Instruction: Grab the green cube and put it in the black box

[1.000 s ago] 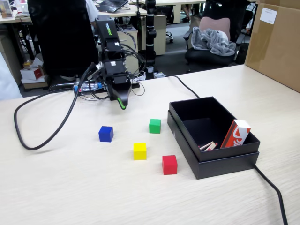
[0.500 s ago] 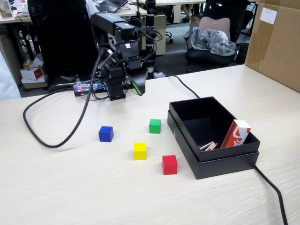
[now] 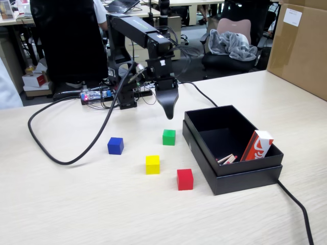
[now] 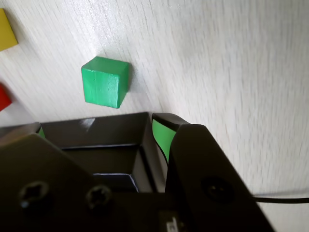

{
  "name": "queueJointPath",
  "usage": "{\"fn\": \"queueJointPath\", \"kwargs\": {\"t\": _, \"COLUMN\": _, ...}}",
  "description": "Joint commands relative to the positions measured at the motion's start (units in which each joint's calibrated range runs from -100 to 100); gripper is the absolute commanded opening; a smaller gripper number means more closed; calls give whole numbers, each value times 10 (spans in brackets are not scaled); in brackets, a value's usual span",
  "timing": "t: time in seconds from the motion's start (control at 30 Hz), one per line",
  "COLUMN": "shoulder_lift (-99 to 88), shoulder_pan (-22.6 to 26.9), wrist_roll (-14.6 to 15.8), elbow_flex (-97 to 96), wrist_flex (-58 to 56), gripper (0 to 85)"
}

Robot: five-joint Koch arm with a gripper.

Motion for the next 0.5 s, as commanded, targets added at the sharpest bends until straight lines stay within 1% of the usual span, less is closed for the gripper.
{"fn": "queueJointPath", "kwargs": {"t": 0.0, "shoulder_lift": 45, "shoulder_pan": 0, "wrist_roll": 6, "elbow_flex": 50, "wrist_flex": 4, "gripper": 456}}
{"fn": "queueJointPath", "kwargs": {"t": 0.1, "shoulder_lift": 119, "shoulder_pan": -9, "wrist_roll": 7, "elbow_flex": 72, "wrist_flex": 9, "gripper": 457}}
{"fn": "queueJointPath", "kwargs": {"t": 0.37, "shoulder_lift": 205, "shoulder_pan": -22, "wrist_roll": 7, "elbow_flex": 75, "wrist_flex": 27, "gripper": 453}}
{"fn": "queueJointPath", "kwargs": {"t": 0.47, "shoulder_lift": 228, "shoulder_pan": -23, "wrist_roll": 7, "elbow_flex": 76, "wrist_flex": 33, "gripper": 440}}
